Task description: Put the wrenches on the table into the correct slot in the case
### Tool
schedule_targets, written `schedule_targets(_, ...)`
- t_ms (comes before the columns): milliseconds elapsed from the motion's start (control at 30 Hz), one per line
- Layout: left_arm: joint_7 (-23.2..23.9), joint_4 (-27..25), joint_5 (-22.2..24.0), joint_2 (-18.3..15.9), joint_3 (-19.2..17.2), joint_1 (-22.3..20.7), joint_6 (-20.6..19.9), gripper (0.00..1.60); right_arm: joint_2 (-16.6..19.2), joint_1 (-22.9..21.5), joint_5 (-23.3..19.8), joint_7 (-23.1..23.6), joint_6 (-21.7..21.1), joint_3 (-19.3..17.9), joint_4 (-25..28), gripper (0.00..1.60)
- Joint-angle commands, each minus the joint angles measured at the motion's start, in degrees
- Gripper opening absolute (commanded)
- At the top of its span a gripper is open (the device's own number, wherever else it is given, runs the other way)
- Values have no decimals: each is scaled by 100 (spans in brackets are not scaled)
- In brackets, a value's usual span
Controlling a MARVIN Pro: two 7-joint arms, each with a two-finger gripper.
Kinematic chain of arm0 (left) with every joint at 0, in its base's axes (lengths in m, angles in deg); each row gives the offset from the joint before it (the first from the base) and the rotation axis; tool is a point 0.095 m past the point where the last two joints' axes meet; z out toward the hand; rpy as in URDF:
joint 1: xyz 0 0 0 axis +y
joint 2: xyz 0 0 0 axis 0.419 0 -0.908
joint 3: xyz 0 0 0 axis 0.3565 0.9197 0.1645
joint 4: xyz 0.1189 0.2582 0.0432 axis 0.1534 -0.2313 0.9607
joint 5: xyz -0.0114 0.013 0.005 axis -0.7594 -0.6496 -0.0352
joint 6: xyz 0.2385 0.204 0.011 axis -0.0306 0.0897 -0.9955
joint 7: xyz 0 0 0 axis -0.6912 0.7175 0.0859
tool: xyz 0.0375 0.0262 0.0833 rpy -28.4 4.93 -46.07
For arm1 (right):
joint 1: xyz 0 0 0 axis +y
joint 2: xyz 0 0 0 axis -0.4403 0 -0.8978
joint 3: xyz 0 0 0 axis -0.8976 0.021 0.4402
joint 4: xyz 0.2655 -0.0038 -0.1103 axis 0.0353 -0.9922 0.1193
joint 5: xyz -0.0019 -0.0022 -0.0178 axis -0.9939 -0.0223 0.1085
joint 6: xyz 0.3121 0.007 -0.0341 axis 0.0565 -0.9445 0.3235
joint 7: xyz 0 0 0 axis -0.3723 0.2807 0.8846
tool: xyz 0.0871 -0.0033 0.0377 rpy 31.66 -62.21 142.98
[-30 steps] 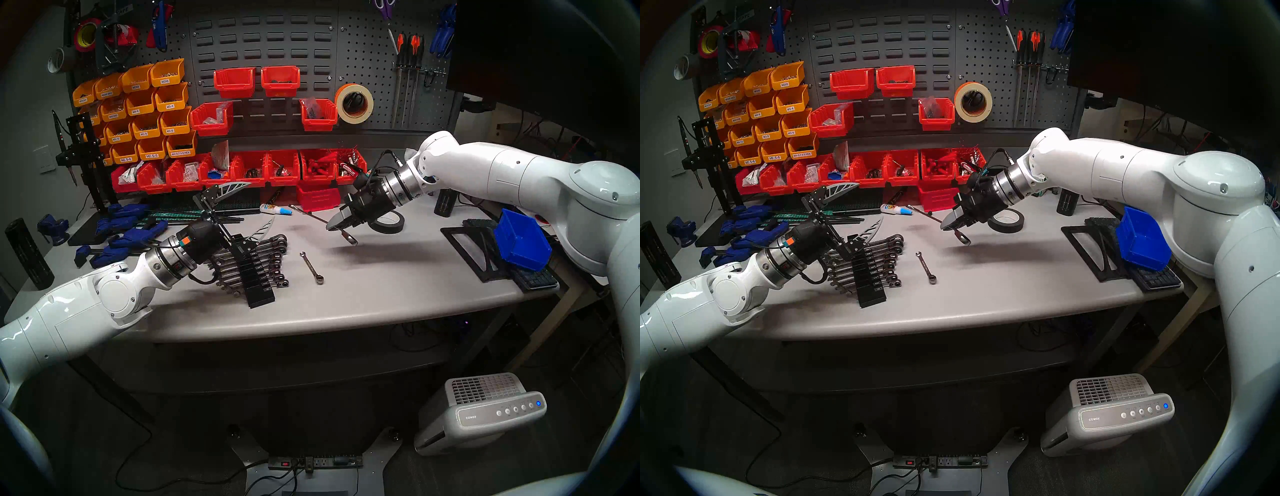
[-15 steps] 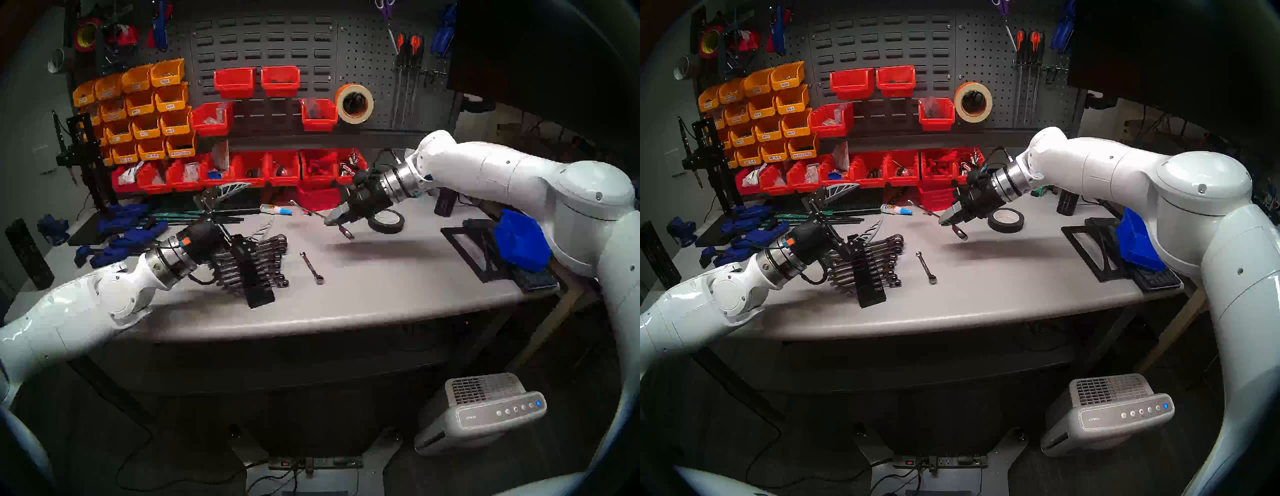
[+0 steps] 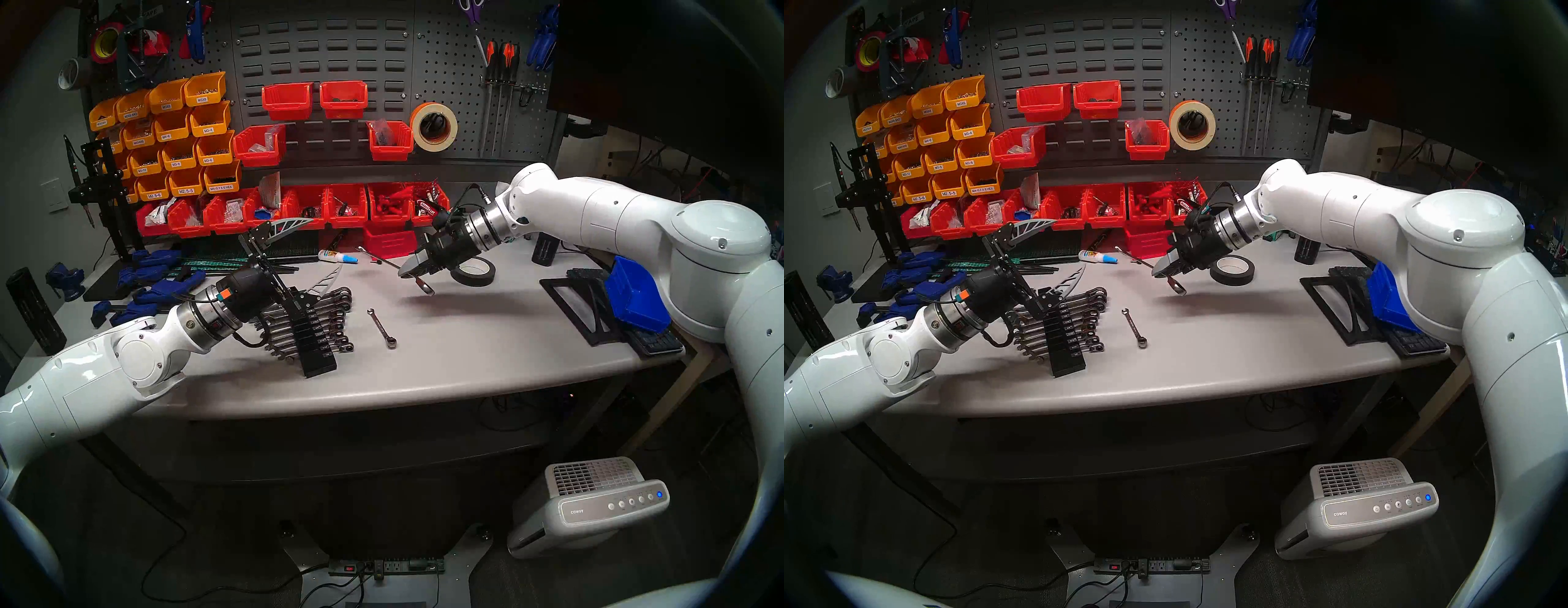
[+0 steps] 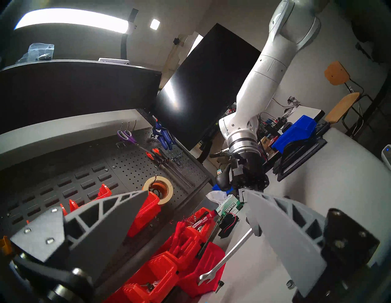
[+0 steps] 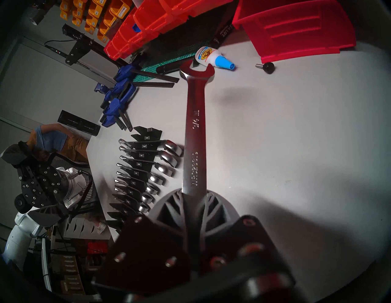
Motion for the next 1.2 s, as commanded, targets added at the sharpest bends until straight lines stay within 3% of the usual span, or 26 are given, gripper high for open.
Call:
schedule_targets(0, -9, -73, 203, -156, -209, -214, 93, 160, 17, -231, -35, 592, 35, -169, -84, 0)
schedule_targets(900, 93, -133, 644, -276, -215, -202, 143, 160, 241, -258, 39, 626, 35, -217, 81, 0)
schedule_targets(1167, 138, -265, 811, -601, -204, -177, -123, 160, 320, -256, 67, 653, 53, -231, 173, 0)
